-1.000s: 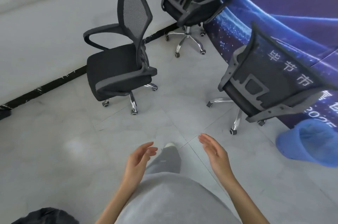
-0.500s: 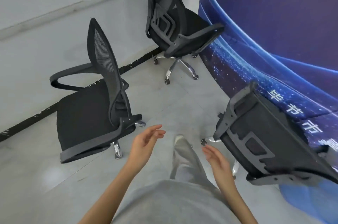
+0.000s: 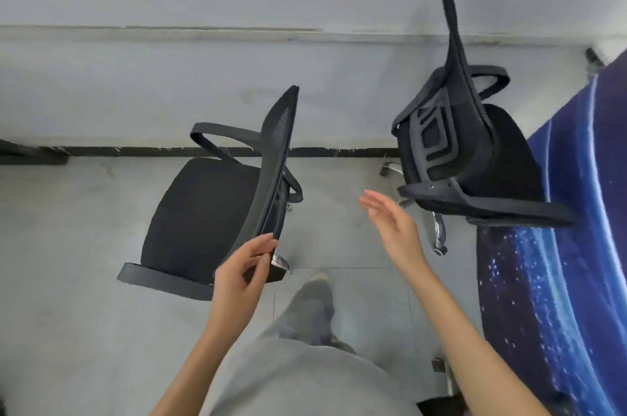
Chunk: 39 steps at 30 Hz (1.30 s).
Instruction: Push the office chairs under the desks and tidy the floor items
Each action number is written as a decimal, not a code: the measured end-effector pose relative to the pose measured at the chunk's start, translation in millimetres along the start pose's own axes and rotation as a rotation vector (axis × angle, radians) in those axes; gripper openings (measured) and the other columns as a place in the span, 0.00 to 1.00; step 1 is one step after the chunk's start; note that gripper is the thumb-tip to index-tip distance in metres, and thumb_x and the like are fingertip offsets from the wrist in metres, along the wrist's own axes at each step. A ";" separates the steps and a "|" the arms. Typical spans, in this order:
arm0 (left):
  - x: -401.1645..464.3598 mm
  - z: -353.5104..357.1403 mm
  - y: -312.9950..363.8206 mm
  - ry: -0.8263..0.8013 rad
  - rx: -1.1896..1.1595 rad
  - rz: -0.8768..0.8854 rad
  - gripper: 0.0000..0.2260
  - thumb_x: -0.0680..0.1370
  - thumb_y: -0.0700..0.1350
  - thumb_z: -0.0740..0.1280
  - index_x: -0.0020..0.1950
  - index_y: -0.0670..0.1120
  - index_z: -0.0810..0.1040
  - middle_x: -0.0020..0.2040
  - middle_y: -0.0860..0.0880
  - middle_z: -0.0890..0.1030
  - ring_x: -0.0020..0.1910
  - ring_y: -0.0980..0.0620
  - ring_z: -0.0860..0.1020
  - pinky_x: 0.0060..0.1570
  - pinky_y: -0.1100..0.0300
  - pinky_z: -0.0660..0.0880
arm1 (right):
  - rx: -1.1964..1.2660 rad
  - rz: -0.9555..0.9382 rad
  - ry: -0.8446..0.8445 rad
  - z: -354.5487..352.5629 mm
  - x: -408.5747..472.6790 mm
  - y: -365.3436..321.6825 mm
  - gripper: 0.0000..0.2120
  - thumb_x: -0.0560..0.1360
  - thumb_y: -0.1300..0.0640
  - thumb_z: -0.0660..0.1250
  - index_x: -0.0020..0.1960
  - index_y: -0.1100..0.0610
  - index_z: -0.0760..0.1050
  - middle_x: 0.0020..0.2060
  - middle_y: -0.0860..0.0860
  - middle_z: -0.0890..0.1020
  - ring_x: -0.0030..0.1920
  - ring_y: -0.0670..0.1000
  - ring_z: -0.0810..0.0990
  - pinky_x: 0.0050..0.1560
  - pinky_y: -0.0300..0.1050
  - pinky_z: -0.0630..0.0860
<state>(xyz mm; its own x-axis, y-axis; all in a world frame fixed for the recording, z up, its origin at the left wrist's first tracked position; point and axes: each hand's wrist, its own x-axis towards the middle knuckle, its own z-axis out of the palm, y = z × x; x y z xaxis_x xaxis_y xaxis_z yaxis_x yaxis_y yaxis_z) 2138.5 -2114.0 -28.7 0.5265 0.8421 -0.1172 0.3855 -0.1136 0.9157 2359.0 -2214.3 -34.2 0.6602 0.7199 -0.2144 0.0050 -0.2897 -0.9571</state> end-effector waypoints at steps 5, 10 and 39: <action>71.3 17.9 -6.4 0.019 0.552 -0.156 0.23 0.76 0.48 0.65 0.70 0.46 0.65 0.67 0.52 0.70 0.65 0.51 0.68 0.58 0.56 0.70 | -0.130 -0.084 -0.227 24.6 78.6 -18.3 0.19 0.77 0.67 0.59 0.56 0.43 0.72 0.53 0.43 0.79 0.54 0.36 0.77 0.60 0.33 0.70; 95.9 36.6 -13.9 0.035 0.633 -0.338 0.12 0.77 0.46 0.61 0.60 0.48 0.73 0.55 0.51 0.78 0.52 0.49 0.76 0.44 0.56 0.72 | -0.533 -0.390 -0.449 45.9 137.1 -40.1 0.18 0.75 0.63 0.62 0.65 0.56 0.71 0.59 0.44 0.75 0.60 0.40 0.71 0.57 0.18 0.57; 124.4 46.2 -28.9 0.633 0.781 -0.887 0.08 0.72 0.48 0.66 0.47 0.45 0.76 0.43 0.48 0.82 0.44 0.43 0.78 0.37 0.56 0.67 | -1.200 -1.300 -1.206 175.5 303.3 -45.2 0.10 0.71 0.53 0.63 0.51 0.50 0.79 0.47 0.46 0.83 0.47 0.52 0.80 0.38 0.42 0.71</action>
<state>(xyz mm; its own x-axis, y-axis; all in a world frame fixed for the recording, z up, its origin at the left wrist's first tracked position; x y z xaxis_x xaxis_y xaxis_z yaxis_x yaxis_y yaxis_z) 2227.9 -2030.4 -87.5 -0.4821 0.8611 -0.1614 0.8524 0.5036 0.1407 2427.1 -1872.2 -90.1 -0.7868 0.5966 -0.1583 0.6170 0.7672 -0.1754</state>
